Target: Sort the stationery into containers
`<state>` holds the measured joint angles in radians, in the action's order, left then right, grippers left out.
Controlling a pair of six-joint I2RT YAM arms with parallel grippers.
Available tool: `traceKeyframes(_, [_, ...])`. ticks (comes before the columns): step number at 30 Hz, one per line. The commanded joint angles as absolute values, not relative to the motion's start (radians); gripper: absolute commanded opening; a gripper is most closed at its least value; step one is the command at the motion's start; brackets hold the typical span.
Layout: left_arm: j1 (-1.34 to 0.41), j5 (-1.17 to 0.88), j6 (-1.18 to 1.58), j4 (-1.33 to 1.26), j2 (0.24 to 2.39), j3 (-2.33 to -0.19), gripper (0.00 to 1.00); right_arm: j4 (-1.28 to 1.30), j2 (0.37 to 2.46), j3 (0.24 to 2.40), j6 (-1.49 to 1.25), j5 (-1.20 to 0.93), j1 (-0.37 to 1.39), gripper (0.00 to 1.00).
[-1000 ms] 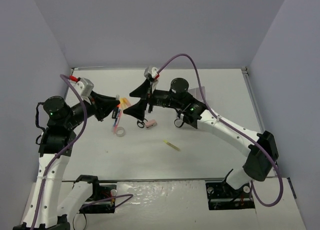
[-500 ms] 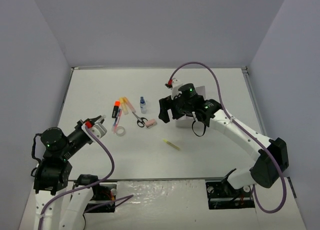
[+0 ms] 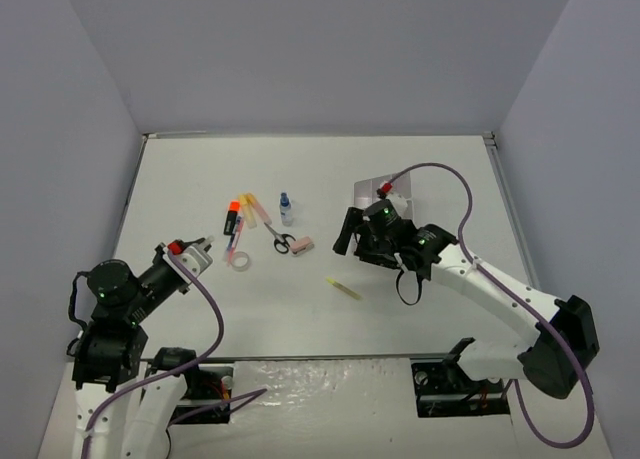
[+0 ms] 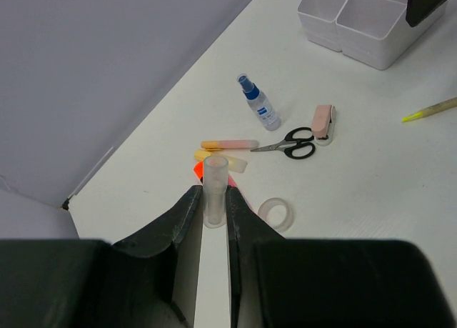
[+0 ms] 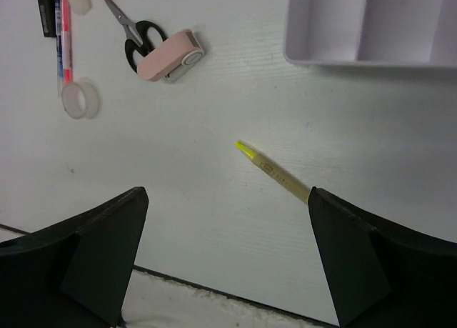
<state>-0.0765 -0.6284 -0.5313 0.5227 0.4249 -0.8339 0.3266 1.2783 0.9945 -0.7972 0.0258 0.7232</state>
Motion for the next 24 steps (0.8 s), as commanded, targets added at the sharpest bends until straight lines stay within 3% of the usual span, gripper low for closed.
traceKeyframes(1, [-0.07, -0.655, -0.454, 0.439, 0.434, -0.838, 0.0, 0.271, 1.178, 0.932, -1.282, 0.273, 0.832, 0.98])
traceKeyframes(7, [-0.071, -0.625, -0.422, 0.46, 0.442, -0.858, 0.0, 0.284, 1.192, 0.924, -1.478, 0.335, 0.856, 1.0])
traceKeyframes(17, [-0.069, -0.476, -0.399, 0.568, 0.469, -0.944, 0.0, 0.342, 1.304, 0.981, -1.313, 0.382, 0.915, 1.0])
traceKeyframes(21, [-0.069, -0.515, -0.443, 0.555, 0.501, -0.954, 0.0, 0.279, 1.262, 0.979, -0.986, 0.522, 0.975, 0.98])
traceKeyframes(24, [-0.07, -0.591, -0.459, 0.481, 0.543, -0.93, 0.0, 0.234, 1.26, 1.005, -0.677, 0.461, 0.97, 1.0])
